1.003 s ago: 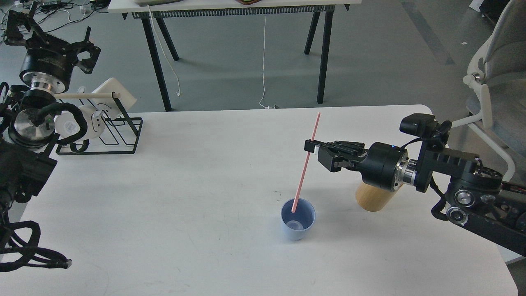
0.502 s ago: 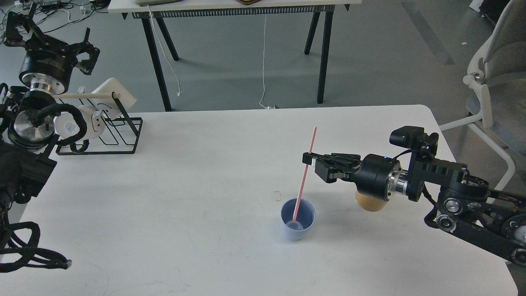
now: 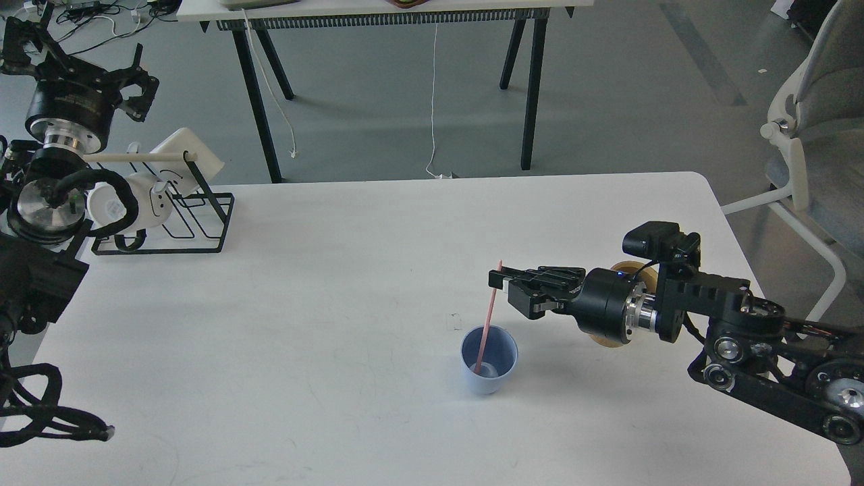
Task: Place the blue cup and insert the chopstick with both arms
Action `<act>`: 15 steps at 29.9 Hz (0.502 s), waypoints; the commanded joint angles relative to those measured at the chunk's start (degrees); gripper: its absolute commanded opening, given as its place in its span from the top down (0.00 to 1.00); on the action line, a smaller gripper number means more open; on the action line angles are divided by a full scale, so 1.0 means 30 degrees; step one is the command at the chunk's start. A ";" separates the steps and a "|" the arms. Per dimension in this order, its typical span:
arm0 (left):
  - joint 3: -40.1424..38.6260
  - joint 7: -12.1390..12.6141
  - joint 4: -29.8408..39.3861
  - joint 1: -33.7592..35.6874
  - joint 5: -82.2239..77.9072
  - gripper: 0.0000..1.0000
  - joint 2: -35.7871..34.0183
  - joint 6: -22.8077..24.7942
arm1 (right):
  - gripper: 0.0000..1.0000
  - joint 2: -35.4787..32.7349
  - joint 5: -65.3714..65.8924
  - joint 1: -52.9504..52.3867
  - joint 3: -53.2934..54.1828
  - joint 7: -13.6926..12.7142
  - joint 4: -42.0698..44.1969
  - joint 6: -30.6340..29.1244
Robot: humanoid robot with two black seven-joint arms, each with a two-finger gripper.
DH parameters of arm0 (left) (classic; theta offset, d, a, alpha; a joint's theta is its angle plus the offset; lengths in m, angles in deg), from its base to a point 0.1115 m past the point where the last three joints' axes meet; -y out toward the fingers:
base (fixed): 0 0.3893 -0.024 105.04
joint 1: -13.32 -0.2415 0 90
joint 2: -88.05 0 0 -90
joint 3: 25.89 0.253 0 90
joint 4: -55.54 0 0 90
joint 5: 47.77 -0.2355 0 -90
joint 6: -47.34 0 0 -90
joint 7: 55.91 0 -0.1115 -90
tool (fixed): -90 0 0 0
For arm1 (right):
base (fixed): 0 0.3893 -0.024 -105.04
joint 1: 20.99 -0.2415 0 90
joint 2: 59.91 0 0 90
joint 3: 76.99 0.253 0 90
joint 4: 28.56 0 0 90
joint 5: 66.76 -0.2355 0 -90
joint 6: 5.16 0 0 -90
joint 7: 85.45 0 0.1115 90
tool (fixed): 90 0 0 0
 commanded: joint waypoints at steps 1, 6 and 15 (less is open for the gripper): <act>0.0001 -0.0017 -0.0002 -0.0017 0.0000 0.00 -0.0041 0.0000 | 0.75 -0.0087 0.0009 0.0001 -0.0008 0.0030 -0.0032 0.0001; -0.0028 -0.0017 -0.0002 0.0012 0.0000 0.00 -0.0129 0.0000 | 0.48 -0.0263 -0.0195 -0.0057 0.0576 0.0117 -0.0236 0.0118; 0.0030 -0.0017 -0.0002 0.0041 0.0000 0.00 -0.0188 0.0000 | 0.01 -0.0029 -0.5194 -0.0115 0.7280 -0.0087 -0.0032 0.0177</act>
